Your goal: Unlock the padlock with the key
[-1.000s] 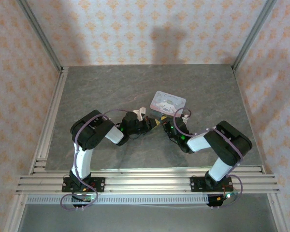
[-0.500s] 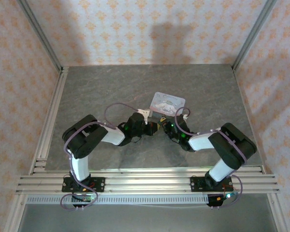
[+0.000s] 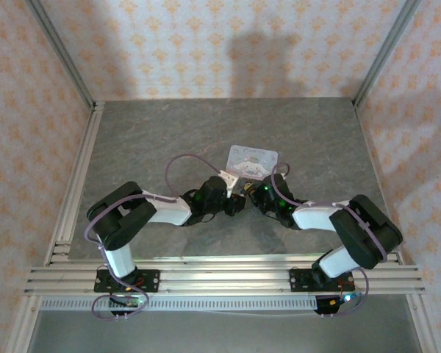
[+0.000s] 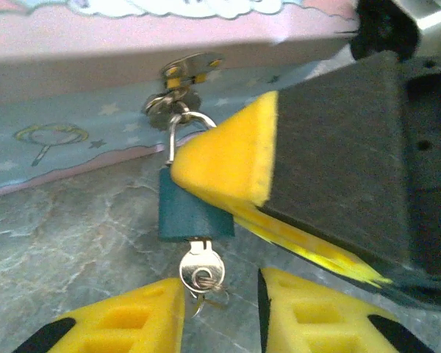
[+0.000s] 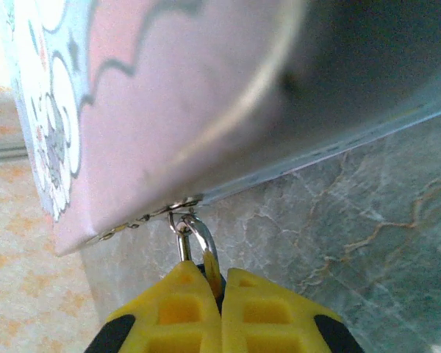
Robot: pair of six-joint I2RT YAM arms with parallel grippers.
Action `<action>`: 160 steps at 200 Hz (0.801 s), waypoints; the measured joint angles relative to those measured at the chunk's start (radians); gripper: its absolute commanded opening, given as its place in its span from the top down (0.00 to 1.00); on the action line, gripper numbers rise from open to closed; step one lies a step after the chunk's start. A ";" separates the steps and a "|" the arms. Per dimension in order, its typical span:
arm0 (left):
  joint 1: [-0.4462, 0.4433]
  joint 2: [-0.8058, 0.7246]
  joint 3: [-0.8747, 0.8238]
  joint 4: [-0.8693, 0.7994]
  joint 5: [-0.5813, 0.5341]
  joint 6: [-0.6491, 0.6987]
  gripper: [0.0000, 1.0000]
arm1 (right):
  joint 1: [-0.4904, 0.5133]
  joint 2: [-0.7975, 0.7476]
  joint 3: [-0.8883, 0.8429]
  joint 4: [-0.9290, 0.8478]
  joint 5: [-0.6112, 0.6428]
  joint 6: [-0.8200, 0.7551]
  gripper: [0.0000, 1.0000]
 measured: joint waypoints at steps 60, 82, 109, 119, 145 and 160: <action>-0.003 -0.116 -0.020 -0.034 -0.005 -0.010 0.58 | -0.071 -0.041 0.069 -0.220 -0.098 -0.213 1.00; 0.010 -0.124 -0.036 -0.034 -0.003 -0.047 0.58 | -0.093 -0.041 0.092 -0.272 -0.125 -0.285 1.00; 0.028 -0.124 -0.048 -0.034 -0.003 -0.087 0.58 | -0.107 -0.034 0.128 -0.343 -0.137 -0.369 1.00; 0.029 -0.123 -0.048 -0.034 -0.002 -0.097 0.58 | -0.107 -0.025 0.146 -0.369 -0.138 -0.396 1.00; 0.029 -0.110 -0.048 -0.032 0.008 -0.120 0.59 | -0.107 -0.013 0.174 -0.412 -0.140 -0.447 1.00; 0.029 -0.089 -0.048 -0.022 0.011 -0.142 0.59 | -0.107 -0.012 0.176 -0.419 -0.140 -0.465 1.00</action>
